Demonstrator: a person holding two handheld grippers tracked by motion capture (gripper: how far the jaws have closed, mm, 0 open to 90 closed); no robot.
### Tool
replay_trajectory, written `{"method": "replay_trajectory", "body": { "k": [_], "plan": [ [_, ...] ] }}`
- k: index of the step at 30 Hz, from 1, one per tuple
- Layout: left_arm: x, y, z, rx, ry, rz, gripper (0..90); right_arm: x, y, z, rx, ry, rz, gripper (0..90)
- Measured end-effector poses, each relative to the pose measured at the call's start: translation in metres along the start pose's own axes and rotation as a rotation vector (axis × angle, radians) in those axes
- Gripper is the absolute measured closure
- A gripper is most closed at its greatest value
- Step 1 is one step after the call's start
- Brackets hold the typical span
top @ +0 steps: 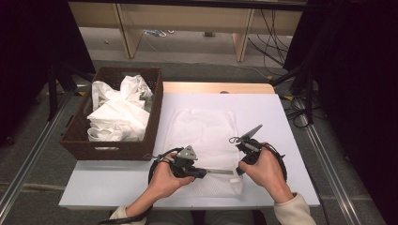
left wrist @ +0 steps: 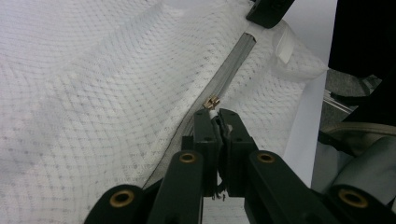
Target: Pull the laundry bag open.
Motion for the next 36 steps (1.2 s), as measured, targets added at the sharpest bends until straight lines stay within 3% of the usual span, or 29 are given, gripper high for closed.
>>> {"method": "replay_trajectory", "body": {
  "k": [5, 7, 8, 9, 10, 11, 12, 14, 16, 18, 21, 22, 24, 28, 30, 32, 33, 34, 35, 36],
  "plan": [
    [-0.0004, 0.0, -0.001, -0.004, -0.012, 0.004, 86.1, -0.0003, 0.0002, -0.0003, -0.005, 0.008, 0.002, 87.2],
    [-0.0006, 0.0005, -0.001, -0.004, -0.011, 0.003, 86.1, -0.0037, -0.0011, -0.002, -0.022, 0.035, 0.012, 87.2],
    [-0.0003, 0.0014, -0.0017, -0.007, -0.02, 0.003, 86.2, -0.0034, -0.0013, -0.0018, -0.021, 0.029, 0.012, 87.2],
    [-0.0003, 0.0014, -0.0017, -0.007, -0.02, 0.003, 86.2, 0.0002, 0.0003, 0.0009, 0.006, -0.019, 0.005, 87.2],
    [-0.0023, 0.0007, -0.0029, -0.024, 0.002, 0.019, 86.2, -0.0002, -0.0001, 0.0004, 0.0, -0.015, 0.004, 87.2],
    [-0.0017, 0.0012, -0.003, -0.025, -0.002, 0.02, 86.2, -0.0003, 0.0004, 0.0007, 0.003, -0.018, 0.005, 87.2],
    [-0.0005, 0.0017, -0.003, -0.023, -0.015, 0.021, 86.1, -0.0039, -0.0009, -0.0018, -0.021, 0.021, 0.013, 87.2],
    [-0.0001, 0.0013, -0.0033, -0.029, -0.018, 0.027, 86.2, -0.0051, -0.0011, -0.0026, -0.03, 0.035, 0.009, 87.2],
    [-0.0002, 0.0014, -0.0033, -0.029, -0.024, 0.024, 86.2, -0.0044, -0.0017, -0.0023, -0.031, 0.026, 0.01, 87.2],
    [-0.0014, 0.0009, -0.0041, -0.041, -0.011, 0.03, 86.2, -0.0019, -0.0011, -0.0002, -0.01, -0.014, 0.008, 87.3],
    [-0.002, 0.0009, -0.0053, -0.053, -0.016, 0.035, 86.2, -0.006, -0.0026, -0.0026, -0.038, 0.007, 0.025, 87.4],
    [-0.002, 0.0009, -0.0053, -0.053, -0.016, 0.035, 86.2, -0.0054, -0.0023, -0.0017, -0.029, -0.006, 0.025, 87.4],
    [-0.0017, 0.001, -0.0067, -0.06, -0.05, 0.04, 86.2, -0.0062, -0.0027, -0.0016, -0.032, 0.002, 0.022, 87.4],
    [-0.0015, 0.002, -0.0078, -0.07, -0.063, 0.041, 86.3, -0.0073, -0.0018, -0.0008, -0.019, -0.007, 0.025, 87.6],
    [-0.0027, 0.0009, -0.009, -0.085, -0.064, 0.047, 86.3, -0.0047, -0.0009, 0.001, -0.007, -0.05, 0.023, 87.6],
    [-0.0023, 0.0009, -0.0085, -0.079, -0.082, 0.051, 86.3, -0.008, -0.0009, 0.0, -0.012, -0.012, 0.033, 87.7],
    [-0.0015, 0.0011, -0.0079, -0.073, -0.08, 0.042, 86.3, -0.0081, -0.0008, 0.0001, -0.011, -0.012, 0.033, 87.7],
    [-0.0013, 0.0007, -0.0071, -0.069, -0.053, 0.044, 86.3, -0.0078, -0.0007, -0.0001, -0.014, -0.011, 0.029, 87.7],
    [-0.0013, 0.0007, -0.0071, -0.069, -0.053, 0.044, 86.2, -0.0095, -0.0025, -0.0022, -0.037, 0.029, 0.016, 87.7],
    [0.0009, 0.001, -0.0039, -0.045, -0.033, 0.03, 86.2, -0.0061, -0.0015, 0.0003, -0.01, 0.009, -0.012, 87.7]
  ]
}}
Point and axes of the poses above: each handheld gripper's, and its own axes: y roughly forward along the jaws, z roughly out of its top, x roughly to its right, the point moved 9 cm from there along y, roughly forward along the jaws, and after that the axes turned 3 degrees about -x, right-handed, at the moved point
